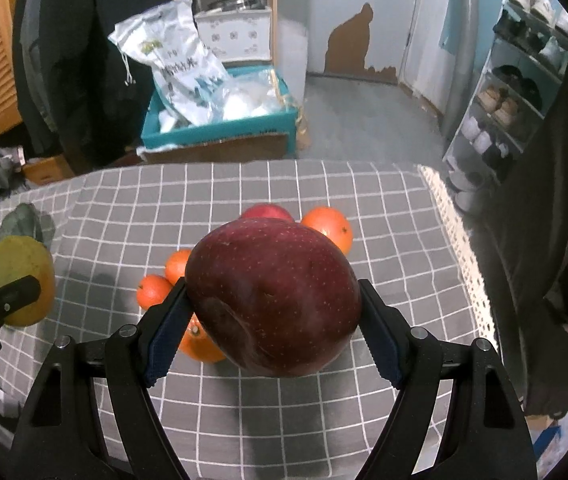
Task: Organize fruits
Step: 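Lift the mango with the left tool toward the green bowl while the right tool lifts the apple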
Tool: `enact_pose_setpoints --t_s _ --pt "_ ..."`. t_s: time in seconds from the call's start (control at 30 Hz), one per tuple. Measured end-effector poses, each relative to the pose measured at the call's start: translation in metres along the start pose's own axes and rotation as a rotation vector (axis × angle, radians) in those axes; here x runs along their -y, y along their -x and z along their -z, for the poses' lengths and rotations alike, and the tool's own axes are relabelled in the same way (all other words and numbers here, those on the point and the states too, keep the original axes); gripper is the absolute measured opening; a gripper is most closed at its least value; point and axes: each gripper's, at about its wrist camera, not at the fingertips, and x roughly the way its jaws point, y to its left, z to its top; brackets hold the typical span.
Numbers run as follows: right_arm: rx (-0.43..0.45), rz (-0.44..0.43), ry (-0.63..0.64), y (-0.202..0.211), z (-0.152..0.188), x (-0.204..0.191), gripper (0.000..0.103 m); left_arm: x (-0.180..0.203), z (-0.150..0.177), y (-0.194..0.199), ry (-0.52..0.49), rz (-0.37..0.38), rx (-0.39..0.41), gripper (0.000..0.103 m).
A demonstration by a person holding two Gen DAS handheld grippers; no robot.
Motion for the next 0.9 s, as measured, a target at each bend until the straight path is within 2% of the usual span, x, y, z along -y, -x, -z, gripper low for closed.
enact_pose_setpoints --t_s 0.17,0.4,0.9 --pt "0.070 0.018 0.029 0.023 -0.011 -0.009 0.080 -0.003 -0.004 0.014 0.004 -0.021 0.042 0.068" --pt "0.150 -0.008 0.044 0.051 -0.023 -0.021 0.080 -0.010 -0.009 0.038 0.021 -0.018 0.095 0.068" --pt "0.255 -0.050 0.077 0.084 -0.041 -0.050 0.080 -0.034 -0.017 0.080 0.061 -0.041 0.202 0.068"
